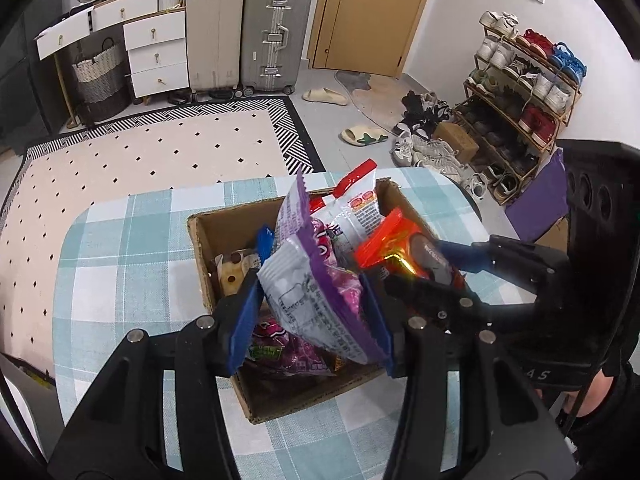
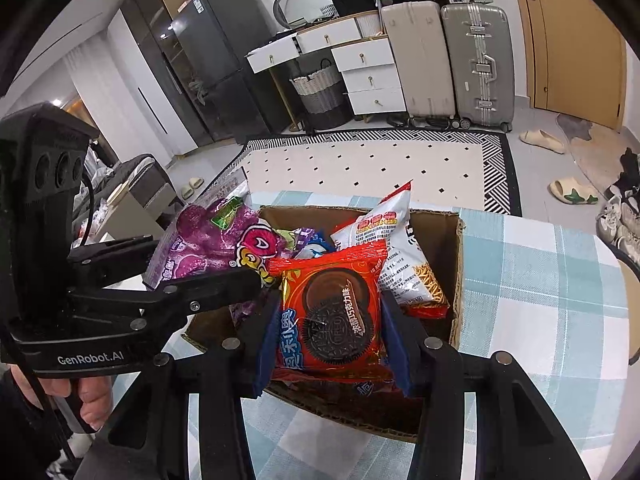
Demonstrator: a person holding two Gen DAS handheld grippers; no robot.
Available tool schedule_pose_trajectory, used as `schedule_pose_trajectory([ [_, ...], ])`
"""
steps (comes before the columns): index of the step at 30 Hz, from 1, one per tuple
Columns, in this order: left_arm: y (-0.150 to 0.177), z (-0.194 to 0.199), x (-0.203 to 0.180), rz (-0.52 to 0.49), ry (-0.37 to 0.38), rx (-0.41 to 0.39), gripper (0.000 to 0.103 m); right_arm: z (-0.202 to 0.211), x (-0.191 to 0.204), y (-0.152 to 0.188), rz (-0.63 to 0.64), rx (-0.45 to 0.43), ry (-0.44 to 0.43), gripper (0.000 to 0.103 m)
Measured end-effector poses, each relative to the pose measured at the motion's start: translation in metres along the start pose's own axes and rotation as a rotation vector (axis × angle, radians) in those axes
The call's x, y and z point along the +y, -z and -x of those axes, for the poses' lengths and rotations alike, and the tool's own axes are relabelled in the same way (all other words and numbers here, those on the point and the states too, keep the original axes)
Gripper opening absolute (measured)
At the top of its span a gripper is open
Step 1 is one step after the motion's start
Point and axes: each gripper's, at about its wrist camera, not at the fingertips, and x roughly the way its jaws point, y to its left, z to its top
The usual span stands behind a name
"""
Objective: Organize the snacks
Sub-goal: 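Open both grippers to drop the packs into the box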
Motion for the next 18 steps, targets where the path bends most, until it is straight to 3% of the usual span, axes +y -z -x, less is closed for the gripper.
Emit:
schedule_pose_trajectory([
  [10, 0.011, 0.029, -0.003, -0.011, -0.001, -0.051, 0.064, 0.027, 0.014, 0.001, 0.033, -0.045, 0.010, 0.053],
  [18, 0.035, 0.079, -0.020, -0.065, -0.062, -0.134, 0.073, 0.063, 0.032, 0.008, 0.076, -0.098, 0.037, 0.053],
])
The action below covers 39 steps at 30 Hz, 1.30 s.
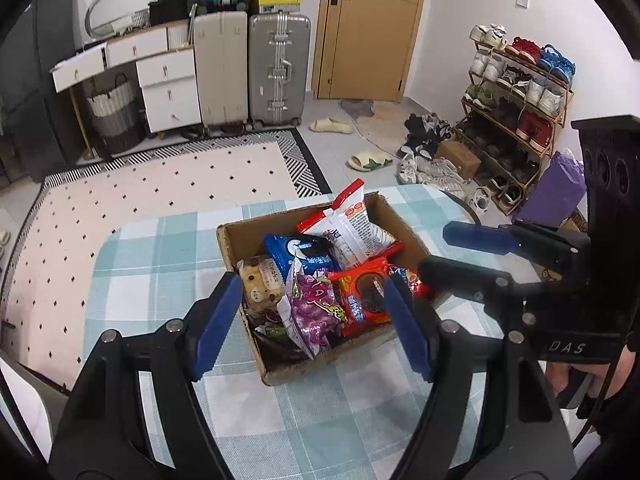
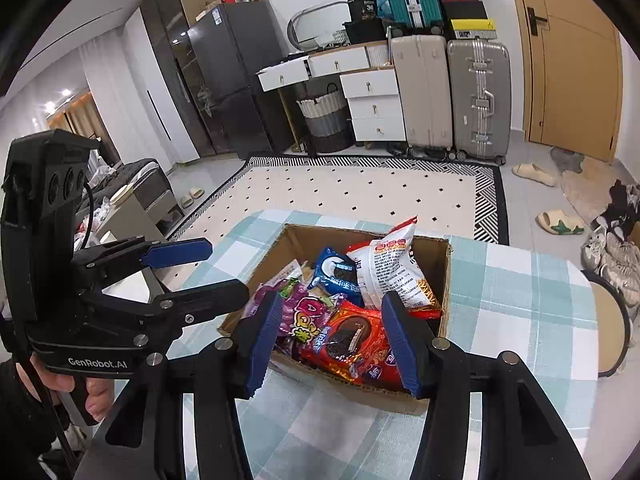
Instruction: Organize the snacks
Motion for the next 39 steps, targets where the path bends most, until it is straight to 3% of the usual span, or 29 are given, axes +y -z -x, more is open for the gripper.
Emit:
schedule_pose_trajectory([
  [3, 0.005, 0.024, -0.005, -0.008, -0.022, -0.041, 0.078, 0.016, 0.009, 0.002, 0.012, -0.026, 0.001, 0.053],
  [8, 0.014, 0.070, -0.009, 0.010, -0.073, -0.131, 0.079, 0.045, 0.025, 0.007, 0.026, -0.068, 0.001, 0.054],
  [11, 0.018, 0.097, -0.008, 0.023, -0.077, -0.180, 0.081, 0.064, 0.034, 0.013, 0.032, -0.096, 0.005, 0.063],
  [14, 0.024, 0.125, -0.011, 0.023, -0.093, -0.217, 0.084, 0.086, 0.043, 0.017, 0.042, -0.126, 0.010, 0.065],
  [17, 0.033, 0.153, -0.016, 0.010, -0.112, -0.245, 0.089, 0.106, 0.052, 0.022, 0.045, -0.161, 0.010, 0.072],
  [19, 0.040, 0.172, -0.019, 0.009, -0.120, -0.269, 0.103, 0.121, 0.057, 0.028, 0.052, -0.188, 0.010, 0.079],
  [26, 0.076, 0.241, -0.030, 0.008, -0.145, -0.362, 0.103, 0.178, 0.080, 0.059, 0.078, -0.310, 0.042, 0.098],
  [32, 0.107, 0.288, -0.040, -0.013, -0.164, -0.414, 0.103, 0.224, 0.096, 0.093, 0.125, -0.416, 0.089, 0.101],
  [39, 0.145, 0.345, -0.041, -0.018, -0.185, -0.468, 0.103, 0.262, 0.102, 0.132, 0.147, -0.452, 0.121, 0.102],
])
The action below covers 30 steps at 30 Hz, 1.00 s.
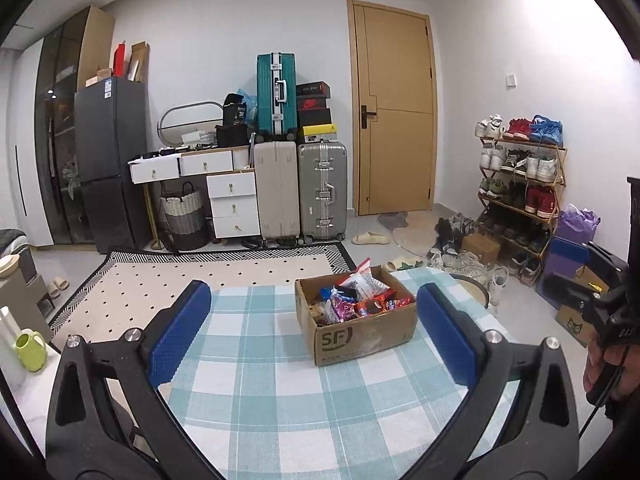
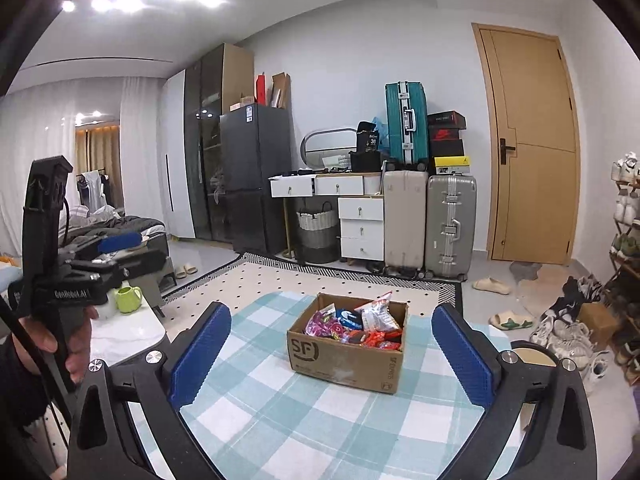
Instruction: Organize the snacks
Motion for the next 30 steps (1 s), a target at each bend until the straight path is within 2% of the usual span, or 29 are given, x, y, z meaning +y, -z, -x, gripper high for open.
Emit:
schedule_pose_trajectory([
  [3, 0.007, 0.023, 0.012, 0.014, -0.055, 0.004, 0.103, 0.017, 0.000, 0.011, -0.009, -0.005, 0.013, 0.102],
  [5, 0.014, 0.038, 0.020, 0.029, -0.055, 0.003, 0.103, 0.028, 0.000, 0.017, -0.010, 0.001, 0.017, 0.102],
  [11, 0.039, 0.045, 0.038, 0.069, -0.088, 0.007, 0.103, 0.040, 0.006, 0.044, 0.003, 0.004, 0.013, 0.102],
  [16, 0.091, 0.010, 0.043, 0.087, -0.101, 0.042, 0.103, 0.020, 0.008, 0.083, -0.006, 0.030, 0.031, 0.102],
  [20, 0.135, -0.034, 0.047, 0.132, -0.077, 0.058, 0.103, -0.005, 0.008, 0.117, -0.008, 0.028, 0.049, 0.102],
  [25, 0.178, -0.080, 0.044, 0.116, -0.111, 0.026, 0.103, -0.027, 0.006, 0.153, -0.003, -0.014, 0.074, 0.102],
  [28, 0.197, -0.101, 0.039, 0.075, -0.150, 0.007, 0.103, -0.040, 0.002, 0.169, -0.011, 0.001, 0.087, 0.102],
  [30, 0.205, -0.113, 0.037, 0.065, -0.145, -0.005, 0.103, -0.048, -0.002, 0.178, -0.032, 0.015, 0.095, 0.102],
])
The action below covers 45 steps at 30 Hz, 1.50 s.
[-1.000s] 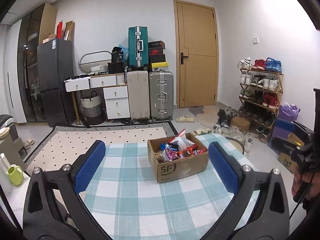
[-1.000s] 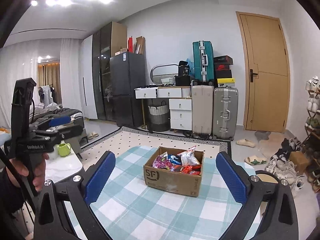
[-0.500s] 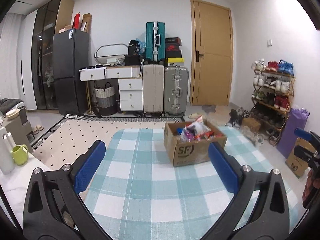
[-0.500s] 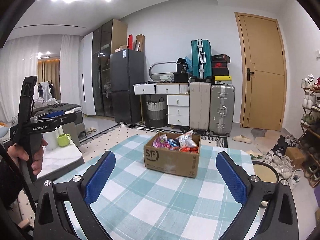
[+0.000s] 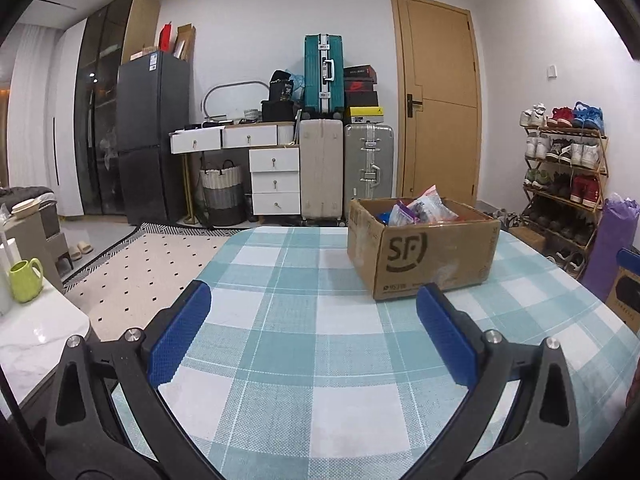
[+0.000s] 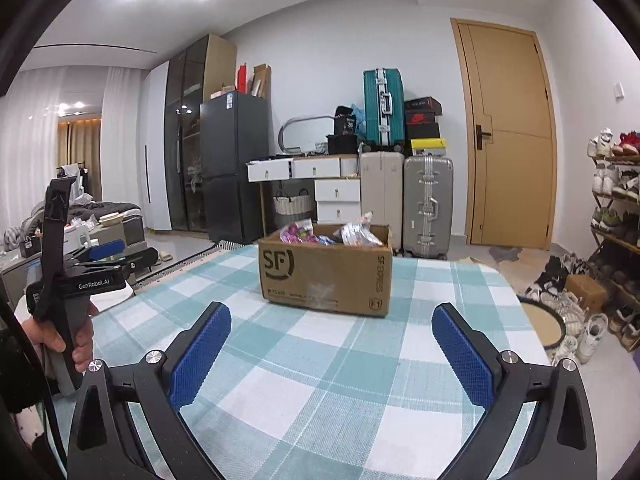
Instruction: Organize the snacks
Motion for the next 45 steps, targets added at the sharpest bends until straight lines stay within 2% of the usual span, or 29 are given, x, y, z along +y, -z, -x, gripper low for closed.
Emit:
schedule_pose_trajectory([
  [5, 0.011, -0.014, -0.005, 0.010, 0.025, -0.014, 0.103, -0.008, -0.005, 0.011, -0.016, -0.001, 0.016, 0.102],
  [11, 0.011, -0.020, -0.010, 0.005, 0.048, 0.020, 0.103, -0.011, -0.005, 0.010, 0.003, 0.000, 0.028, 0.102],
  [15, 0.008, -0.014, -0.019, -0.032, 0.055, 0.006, 0.103, -0.012, -0.002, 0.010, 0.034, 0.011, 0.044, 0.102],
  [23, 0.007, -0.008, -0.018, -0.018, 0.062, 0.004, 0.103, -0.008, -0.007, 0.010, 0.015, -0.014, 0.048, 0.102],
  [40, 0.009, -0.007, -0.023, -0.019, 0.082, -0.001, 0.103, -0.006, -0.005, 0.012, 0.022, -0.005, 0.051, 0.103],
  [45, 0.010, -0.004, -0.033, -0.059, 0.102, -0.016, 0.103, -0.006, -0.004, 0.014, 0.028, -0.003, 0.047, 0.103],
])
